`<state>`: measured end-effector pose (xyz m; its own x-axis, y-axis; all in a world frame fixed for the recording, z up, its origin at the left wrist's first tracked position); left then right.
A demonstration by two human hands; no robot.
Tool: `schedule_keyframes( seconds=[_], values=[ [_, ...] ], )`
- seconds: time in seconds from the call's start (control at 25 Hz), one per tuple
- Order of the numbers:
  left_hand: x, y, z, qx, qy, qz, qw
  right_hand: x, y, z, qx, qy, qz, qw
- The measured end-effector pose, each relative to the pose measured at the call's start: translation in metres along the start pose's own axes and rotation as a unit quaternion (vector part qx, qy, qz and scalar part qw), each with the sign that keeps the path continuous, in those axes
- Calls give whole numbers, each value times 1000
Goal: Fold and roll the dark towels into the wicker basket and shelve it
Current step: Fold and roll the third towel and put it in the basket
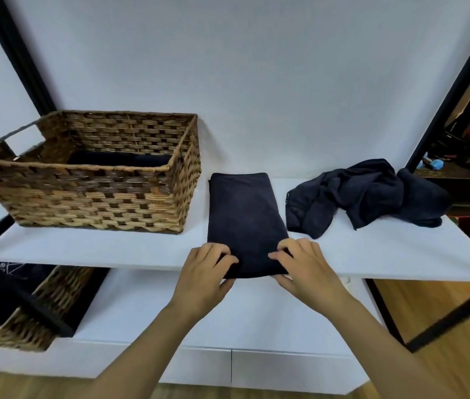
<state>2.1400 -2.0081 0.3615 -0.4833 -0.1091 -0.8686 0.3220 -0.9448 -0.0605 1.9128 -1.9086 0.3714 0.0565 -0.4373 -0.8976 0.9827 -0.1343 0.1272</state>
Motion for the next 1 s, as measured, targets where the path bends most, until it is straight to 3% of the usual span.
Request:
schedule_keyframes(
  seconds=[0.08, 0.2, 0.36, 0.52, 0.6, 0.68, 0.8, 0.84, 0.92, 1.0],
  values=[
    [1, 7, 4, -22, -55, 0, 998, 2, -8, 8, -3, 5, 23, 1000],
    [1, 16, -3, -119, -94, -28, 988, 0, -17, 8, 91, 30, 130, 987],
    [-3, 15, 15, -280, -41, -52, 958, -3, -10, 27, 189, 135, 113, 966],
    [-9, 11, 35, -364, 29, -9, 931, -10, -6, 40, 268, 183, 152, 933],
    [-17, -2, 40, -298, -34, 57, 952, -14, -5, 42, 294, 189, 190, 918],
    [-18, -24, 45, -151, -117, 97, 977, -14, -3, 43, 293, 175, 197, 919],
    [10, -54, 42, 13, -95, 80, 992, -11, -5, 42, 290, 166, 194, 922],
    [22, -55, 37, 20, -75, 71, 994, -12, -5, 41, 288, 155, 189, 926],
    [34, -48, 32, -6, -71, 30, 997, -12, -2, 39, 236, 42, 110, 965],
    [32, -40, 37, -33, -82, -38, 995, -4, 11, 32, 73, -85, 37, 993]
  ],
)
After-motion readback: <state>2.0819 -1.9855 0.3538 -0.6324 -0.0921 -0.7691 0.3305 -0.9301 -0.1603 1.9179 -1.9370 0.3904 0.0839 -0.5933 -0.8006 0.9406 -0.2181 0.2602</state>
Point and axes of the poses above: each hand's wrist, its own z-axis towards the middle knuckle, its own x-axis out of the palm, y = z × x, the point moved 1 cm from there along z, towards the middle knuckle, and after that the axes turned 15 degrees about x, right-handed, at the moved point
